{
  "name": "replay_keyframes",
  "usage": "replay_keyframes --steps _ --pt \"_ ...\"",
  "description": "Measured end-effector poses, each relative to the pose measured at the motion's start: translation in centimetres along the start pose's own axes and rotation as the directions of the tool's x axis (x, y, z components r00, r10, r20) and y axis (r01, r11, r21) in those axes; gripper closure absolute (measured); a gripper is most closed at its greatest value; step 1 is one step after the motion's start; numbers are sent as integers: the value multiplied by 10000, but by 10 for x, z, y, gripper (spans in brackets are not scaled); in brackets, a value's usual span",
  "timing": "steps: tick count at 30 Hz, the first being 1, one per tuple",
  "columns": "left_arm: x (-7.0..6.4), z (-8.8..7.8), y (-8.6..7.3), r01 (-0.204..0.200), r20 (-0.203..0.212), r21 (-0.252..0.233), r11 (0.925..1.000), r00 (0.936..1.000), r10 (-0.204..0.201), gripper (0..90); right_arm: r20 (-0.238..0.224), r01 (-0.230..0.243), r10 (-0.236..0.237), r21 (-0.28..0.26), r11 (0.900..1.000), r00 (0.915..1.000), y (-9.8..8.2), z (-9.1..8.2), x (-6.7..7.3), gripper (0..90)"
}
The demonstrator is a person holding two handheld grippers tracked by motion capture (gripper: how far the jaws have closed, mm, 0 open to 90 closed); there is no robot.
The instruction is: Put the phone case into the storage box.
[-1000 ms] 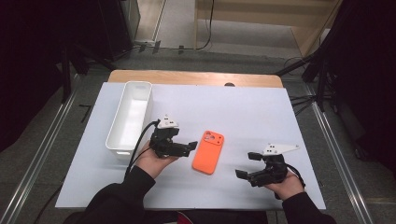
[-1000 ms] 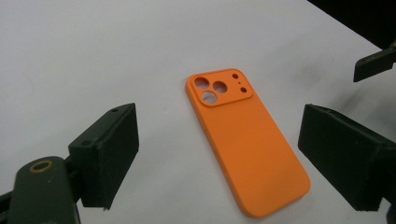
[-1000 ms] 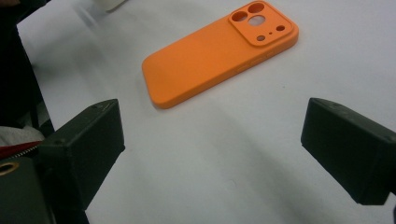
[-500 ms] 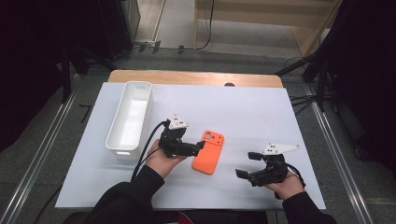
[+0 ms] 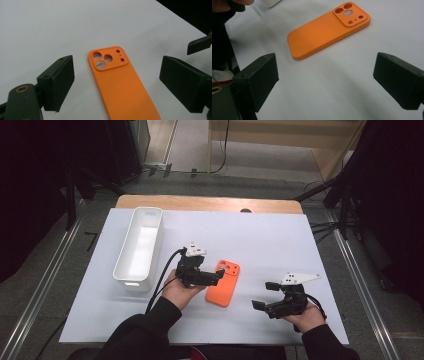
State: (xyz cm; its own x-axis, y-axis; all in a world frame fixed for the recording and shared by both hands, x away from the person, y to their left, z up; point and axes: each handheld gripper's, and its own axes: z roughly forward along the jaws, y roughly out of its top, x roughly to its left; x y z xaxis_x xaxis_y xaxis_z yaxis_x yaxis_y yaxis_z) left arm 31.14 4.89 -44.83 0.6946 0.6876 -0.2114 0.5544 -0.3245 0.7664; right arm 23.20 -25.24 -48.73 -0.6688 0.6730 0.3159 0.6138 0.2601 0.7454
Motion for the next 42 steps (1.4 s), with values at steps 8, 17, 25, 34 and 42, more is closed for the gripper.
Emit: replay_keyframes --steps 8,17,25,34,42 --pt "-6 8 0 -102 -77 233 9997 9999 104 127 -145 118 -117 27 9999 9998 1 2 2 51" --pt "-15 25 -2 -24 -334 458 9989 9994 40 128 -158 150 -149 52 9999 9998 3 3 1 51" --pt "-23 38 -2 65 -310 714 9974 9995 -43 128 -253 189 -187 69 9998 9995 4 4 1 51" --pt "-24 44 -2 326 -726 1046 9940 9970 -250 127 -191 129 -124 242 9996 9997 4 5 0 51" --pt "-26 53 -4 322 -1022 1496 9882 9946 -170 126 -160 132 -127 287 9995 9998 4 5 0 51"
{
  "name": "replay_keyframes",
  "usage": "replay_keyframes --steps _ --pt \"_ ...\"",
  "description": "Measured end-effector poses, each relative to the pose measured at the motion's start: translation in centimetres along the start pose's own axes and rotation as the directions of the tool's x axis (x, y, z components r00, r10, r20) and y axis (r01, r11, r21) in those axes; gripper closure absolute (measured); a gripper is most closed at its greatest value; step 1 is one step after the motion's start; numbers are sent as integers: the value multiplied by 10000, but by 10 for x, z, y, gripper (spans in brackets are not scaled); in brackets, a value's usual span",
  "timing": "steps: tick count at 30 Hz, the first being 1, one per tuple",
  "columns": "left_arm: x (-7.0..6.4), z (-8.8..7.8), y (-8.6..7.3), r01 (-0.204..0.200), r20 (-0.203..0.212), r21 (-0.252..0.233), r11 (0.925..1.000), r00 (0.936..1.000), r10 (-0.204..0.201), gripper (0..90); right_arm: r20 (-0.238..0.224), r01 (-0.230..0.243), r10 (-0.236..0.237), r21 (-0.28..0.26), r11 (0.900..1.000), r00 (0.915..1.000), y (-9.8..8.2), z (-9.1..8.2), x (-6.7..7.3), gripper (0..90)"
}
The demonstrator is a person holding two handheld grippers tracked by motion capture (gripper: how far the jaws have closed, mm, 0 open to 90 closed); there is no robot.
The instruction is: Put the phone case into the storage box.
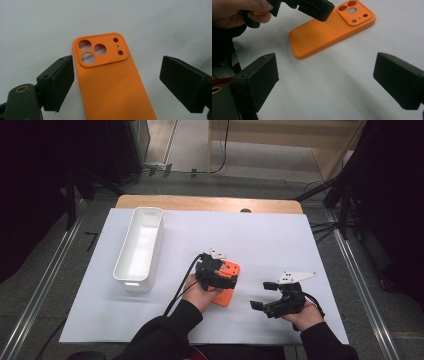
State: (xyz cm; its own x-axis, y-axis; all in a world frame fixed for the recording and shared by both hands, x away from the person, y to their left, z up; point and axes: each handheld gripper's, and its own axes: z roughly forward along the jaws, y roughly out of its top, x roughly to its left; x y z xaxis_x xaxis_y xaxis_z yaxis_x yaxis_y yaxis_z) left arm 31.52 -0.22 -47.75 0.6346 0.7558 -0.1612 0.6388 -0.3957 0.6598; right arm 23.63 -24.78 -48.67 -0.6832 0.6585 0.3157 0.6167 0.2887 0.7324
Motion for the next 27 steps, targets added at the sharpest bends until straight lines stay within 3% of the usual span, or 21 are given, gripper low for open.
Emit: replay_keyframes --steps 16,27 --pt "1 10 -1 -2 -11 830 9965 10000 3 102 4 -8 8 25 10000 10000 0 0 0 51" --pt "-3 17 -3 -175 -323 978 9951 9993 208 101 0 -36 36 64 10000 10000 0 0 0 51"
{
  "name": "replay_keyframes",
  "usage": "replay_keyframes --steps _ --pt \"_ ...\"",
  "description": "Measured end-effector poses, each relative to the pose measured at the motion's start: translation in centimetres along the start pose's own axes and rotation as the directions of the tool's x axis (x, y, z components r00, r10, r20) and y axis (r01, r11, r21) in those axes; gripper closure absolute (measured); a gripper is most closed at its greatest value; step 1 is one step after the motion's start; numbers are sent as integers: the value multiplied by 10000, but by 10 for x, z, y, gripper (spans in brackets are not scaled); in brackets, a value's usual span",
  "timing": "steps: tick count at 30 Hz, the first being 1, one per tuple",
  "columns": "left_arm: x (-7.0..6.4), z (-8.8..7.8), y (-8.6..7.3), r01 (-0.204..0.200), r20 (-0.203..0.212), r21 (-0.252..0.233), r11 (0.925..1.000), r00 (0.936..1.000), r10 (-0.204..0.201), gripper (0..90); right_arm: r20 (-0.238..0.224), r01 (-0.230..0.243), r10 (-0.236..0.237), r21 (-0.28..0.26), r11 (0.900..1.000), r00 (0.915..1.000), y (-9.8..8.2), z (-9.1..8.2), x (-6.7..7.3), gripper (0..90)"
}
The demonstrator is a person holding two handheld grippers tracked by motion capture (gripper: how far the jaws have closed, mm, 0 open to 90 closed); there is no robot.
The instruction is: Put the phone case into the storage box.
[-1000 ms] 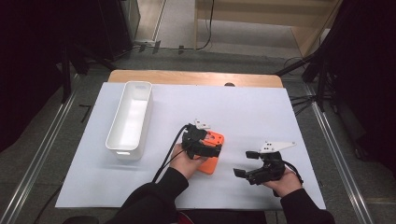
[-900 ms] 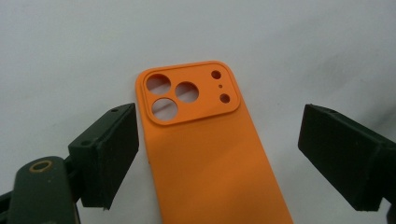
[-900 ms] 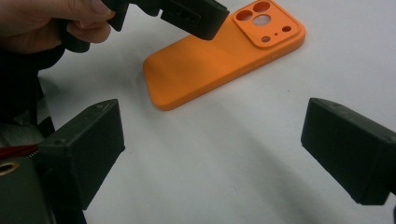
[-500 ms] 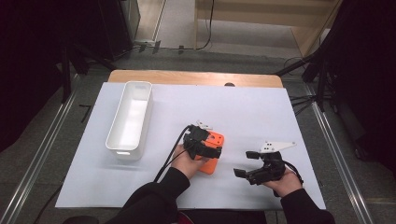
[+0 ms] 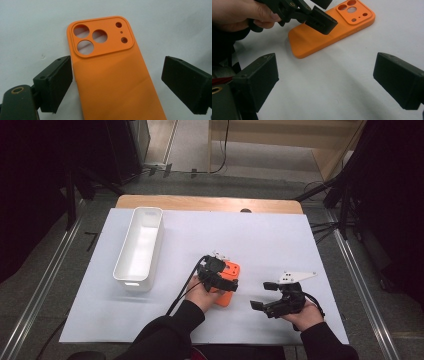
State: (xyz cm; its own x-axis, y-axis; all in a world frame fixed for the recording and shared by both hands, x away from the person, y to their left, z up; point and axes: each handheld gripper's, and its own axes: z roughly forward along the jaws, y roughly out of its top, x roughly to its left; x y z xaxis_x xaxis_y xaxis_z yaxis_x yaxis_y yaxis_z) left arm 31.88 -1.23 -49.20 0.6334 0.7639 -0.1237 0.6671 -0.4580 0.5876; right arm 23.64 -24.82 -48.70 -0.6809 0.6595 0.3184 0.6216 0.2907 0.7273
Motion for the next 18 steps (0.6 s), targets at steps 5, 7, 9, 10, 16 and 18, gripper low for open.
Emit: replay_keyframes --steps 5,7,9,10,16,18 --pt "-2 4 -2 -43 -194 -17 10000 9998 43 102 18 4 -4 -8 10000 10000 0 0 0 51" --pt "-3 6 -2 -73 -232 38 10000 9997 73 101 32 31 -31 -19 10000 10000 0 0 0 51" --pt "-4 7 -3 -133 -313 58 9999 9994 135 101 31 34 -34 -26 10000 10000 0 0 0 51" --pt "-4 8 -3 -117 -334 39 9999 9994 118 101 40 34 -34 -21 10000 10000 0 0 0 51" --pt "-5 9 -6 -79 -438 123 9999 9990 84 102 51 45 -45 -15 10000 10000 0 0 0 51" --pt "-4 11 -7 -58 -465 122 9999 9989 64 101 42 15 -15 4 10000 10000 0 0 0 51"
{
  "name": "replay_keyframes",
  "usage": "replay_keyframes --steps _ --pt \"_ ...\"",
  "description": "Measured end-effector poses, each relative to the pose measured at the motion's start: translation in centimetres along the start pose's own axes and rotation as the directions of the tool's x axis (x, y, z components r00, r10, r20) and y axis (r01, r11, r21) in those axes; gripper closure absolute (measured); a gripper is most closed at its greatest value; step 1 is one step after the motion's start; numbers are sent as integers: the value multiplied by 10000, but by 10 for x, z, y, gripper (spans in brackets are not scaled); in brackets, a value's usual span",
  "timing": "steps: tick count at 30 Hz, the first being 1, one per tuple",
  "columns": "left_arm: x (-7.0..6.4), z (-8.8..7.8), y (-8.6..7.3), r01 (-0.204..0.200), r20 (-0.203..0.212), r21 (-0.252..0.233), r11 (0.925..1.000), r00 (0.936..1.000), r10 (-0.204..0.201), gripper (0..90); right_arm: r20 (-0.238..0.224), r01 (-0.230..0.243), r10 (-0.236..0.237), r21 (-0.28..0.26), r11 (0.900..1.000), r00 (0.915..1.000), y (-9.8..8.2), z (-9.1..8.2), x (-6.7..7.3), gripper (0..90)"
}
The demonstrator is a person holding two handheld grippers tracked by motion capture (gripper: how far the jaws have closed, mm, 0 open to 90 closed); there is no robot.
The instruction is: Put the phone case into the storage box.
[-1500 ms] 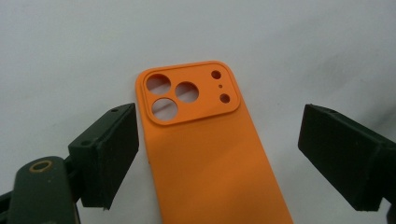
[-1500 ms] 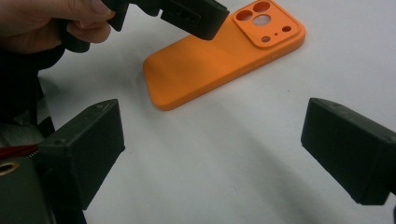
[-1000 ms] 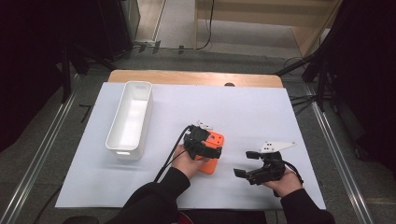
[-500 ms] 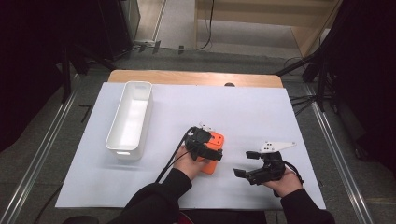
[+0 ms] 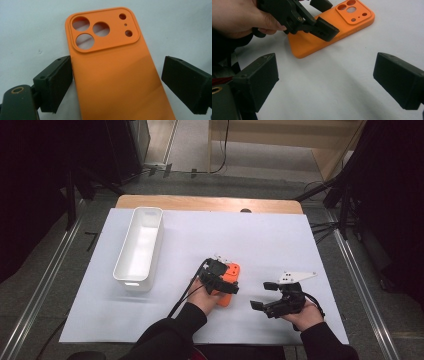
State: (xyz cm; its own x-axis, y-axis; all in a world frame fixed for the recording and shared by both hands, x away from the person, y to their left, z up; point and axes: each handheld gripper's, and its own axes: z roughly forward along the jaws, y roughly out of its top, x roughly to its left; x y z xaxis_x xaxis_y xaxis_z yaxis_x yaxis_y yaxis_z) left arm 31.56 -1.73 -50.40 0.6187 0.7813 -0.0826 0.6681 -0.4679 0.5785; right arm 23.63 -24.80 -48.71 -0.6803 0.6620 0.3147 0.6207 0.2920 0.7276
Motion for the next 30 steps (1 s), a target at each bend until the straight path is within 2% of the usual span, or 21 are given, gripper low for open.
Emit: replay_keyframes --steps 14,25,30 --pt "-7 3 -2 -54 -562 -88 9999 9984 49 101 39 41 -42 67 10000 10000 0 0 0 51" --pt "-6 2 -2 -113 -503 -31 9999 9987 111 105 56 74 -75 73 9999 10000 0 0 0 51" --pt "-8 2 -1 -85 -613 83 9999 9981 90 105 45 72 -72 61 10000 10000 0 0 0 51"
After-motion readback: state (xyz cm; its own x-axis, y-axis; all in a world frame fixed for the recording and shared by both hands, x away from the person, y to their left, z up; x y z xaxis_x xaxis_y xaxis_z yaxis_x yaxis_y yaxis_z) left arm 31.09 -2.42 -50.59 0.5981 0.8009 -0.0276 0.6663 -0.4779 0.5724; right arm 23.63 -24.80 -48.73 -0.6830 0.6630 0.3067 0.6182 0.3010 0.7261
